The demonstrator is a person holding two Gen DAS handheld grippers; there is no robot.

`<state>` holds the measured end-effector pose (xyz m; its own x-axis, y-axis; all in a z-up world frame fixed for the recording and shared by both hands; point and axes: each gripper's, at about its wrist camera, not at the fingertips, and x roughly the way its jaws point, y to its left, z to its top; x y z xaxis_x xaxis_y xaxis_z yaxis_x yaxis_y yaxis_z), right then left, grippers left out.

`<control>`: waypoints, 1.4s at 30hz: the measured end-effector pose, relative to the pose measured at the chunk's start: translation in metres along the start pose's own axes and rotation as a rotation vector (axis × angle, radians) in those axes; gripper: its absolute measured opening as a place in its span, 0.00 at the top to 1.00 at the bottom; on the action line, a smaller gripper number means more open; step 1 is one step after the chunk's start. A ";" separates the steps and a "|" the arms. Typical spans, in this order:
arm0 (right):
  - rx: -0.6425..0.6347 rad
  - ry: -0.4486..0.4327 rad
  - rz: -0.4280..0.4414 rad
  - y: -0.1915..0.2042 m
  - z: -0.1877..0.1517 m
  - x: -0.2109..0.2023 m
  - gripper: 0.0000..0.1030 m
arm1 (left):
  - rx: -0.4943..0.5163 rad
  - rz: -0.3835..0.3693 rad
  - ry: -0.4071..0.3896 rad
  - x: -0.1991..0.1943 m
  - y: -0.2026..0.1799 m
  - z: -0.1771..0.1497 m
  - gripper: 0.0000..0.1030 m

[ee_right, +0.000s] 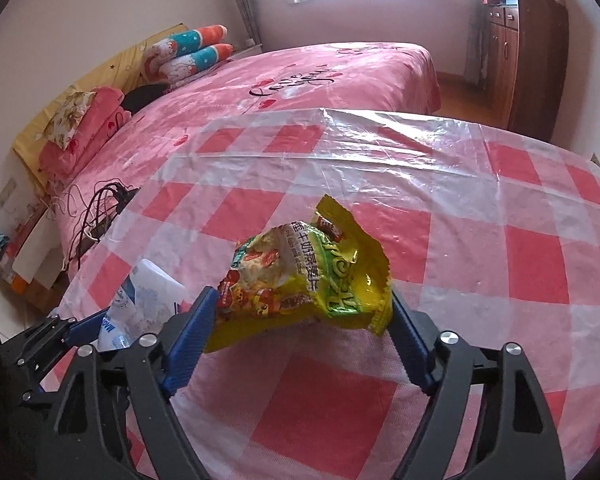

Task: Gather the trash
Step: 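Grasp the white plastic cup with the left tool while the right tool grasps the yellow snack bag, then lift the white cup and yellow bag and carry them over the bucket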

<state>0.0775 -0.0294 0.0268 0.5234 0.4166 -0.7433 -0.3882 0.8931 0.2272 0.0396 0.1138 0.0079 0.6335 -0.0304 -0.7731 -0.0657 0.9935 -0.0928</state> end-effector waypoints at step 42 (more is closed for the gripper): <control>0.060 -0.091 -0.002 0.033 -0.064 -0.068 0.65 | -0.161 -0.123 -0.049 -0.083 0.059 -0.067 0.41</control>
<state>-0.0199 -0.0388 0.0446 0.5920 0.4265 -0.6838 -0.3425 0.9012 0.2656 -0.0684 0.1674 0.0246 0.6806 -0.1415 -0.7188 -0.1056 0.9520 -0.2873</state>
